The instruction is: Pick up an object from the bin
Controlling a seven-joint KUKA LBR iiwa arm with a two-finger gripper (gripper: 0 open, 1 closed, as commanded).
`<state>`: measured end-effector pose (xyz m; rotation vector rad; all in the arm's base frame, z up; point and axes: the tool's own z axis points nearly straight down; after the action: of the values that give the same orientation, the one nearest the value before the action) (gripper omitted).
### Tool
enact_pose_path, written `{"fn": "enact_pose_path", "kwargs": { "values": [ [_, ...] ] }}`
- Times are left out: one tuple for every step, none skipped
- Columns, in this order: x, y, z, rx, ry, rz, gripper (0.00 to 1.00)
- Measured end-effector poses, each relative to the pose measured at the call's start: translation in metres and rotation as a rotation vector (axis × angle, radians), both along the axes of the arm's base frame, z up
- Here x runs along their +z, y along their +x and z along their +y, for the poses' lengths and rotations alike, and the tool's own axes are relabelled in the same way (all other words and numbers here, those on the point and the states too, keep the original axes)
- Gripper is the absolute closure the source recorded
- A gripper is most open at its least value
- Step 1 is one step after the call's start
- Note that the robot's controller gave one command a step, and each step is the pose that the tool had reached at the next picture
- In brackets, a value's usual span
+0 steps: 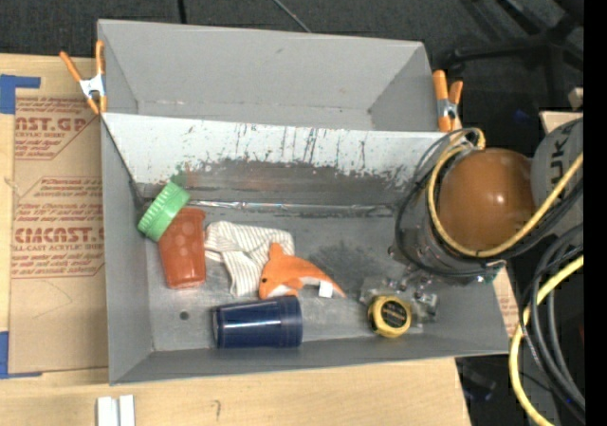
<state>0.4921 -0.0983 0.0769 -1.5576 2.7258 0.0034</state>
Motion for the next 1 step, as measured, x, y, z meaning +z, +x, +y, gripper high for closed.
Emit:
{"fn": "enact_pose_path", "kwargs": {
  "values": [
    [0.0147,-0.0012,0.0002,0.001,0.000,0.004,1.00]
  ]
}}
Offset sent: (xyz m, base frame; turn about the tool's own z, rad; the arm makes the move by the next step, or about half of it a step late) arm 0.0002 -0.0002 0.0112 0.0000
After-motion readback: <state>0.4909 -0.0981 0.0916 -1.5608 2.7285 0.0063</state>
